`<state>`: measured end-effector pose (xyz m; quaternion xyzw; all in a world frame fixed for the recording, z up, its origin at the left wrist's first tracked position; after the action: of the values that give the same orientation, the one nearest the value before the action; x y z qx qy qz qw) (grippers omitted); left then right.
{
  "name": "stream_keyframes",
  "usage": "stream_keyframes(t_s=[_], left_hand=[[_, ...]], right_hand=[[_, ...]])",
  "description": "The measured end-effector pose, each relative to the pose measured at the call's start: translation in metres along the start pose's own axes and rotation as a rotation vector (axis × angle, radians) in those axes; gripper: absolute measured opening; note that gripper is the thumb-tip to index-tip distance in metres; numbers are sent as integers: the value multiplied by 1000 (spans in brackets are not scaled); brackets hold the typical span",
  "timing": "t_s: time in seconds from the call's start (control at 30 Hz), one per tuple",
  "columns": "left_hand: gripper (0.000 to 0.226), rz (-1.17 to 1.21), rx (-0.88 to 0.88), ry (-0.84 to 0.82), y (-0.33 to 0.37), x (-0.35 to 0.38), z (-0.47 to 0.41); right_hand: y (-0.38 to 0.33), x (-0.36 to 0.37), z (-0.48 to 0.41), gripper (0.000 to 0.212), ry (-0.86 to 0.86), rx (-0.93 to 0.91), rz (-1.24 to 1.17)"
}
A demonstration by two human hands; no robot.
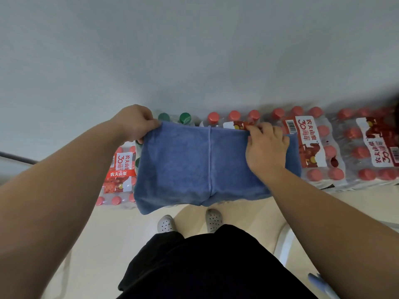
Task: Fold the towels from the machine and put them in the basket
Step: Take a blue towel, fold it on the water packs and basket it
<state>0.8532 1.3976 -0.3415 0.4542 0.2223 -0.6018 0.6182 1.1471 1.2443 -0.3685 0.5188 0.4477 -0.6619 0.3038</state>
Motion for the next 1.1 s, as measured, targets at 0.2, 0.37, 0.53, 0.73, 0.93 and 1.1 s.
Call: stream_keyframes(t_s=[0.2, 0.37, 0.53, 0.73, 0.93, 1.1], left_hand=[[12, 196, -90, 174, -10, 2, 3], [13, 405, -243, 276, -23, -1, 2], [11, 429, -255, 447, -31, -18, -3], [36, 256, -287, 575, -40, -1, 7], [24, 90, -51, 615, 17, 31, 74], [45, -108, 40, 367, 64, 106, 124]], right_hand=[[-8, -8, -28, 21, -28, -93, 63], [-24, -12, -56, 17, -59, -110, -1], [-48, -13, -85, 18, -9, -115, -106], [-65, -8, -48, 28, 84, -251, -292], [-95, 14, -25, 36, -250, -356, -290], [-106, 18, -25, 45, -419, -383, -239]])
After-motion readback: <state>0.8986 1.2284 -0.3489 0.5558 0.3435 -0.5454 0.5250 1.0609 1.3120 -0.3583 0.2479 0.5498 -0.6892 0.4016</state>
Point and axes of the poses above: each hand's wrist, its own z-axis away from the middle knuckle, its own x-axis out of the palm, y = z × x, the point moved 5 cm from there along -z, towards the middle knuckle, and after that the axes turned 13 degrees about -z, right-handed, at the moved point
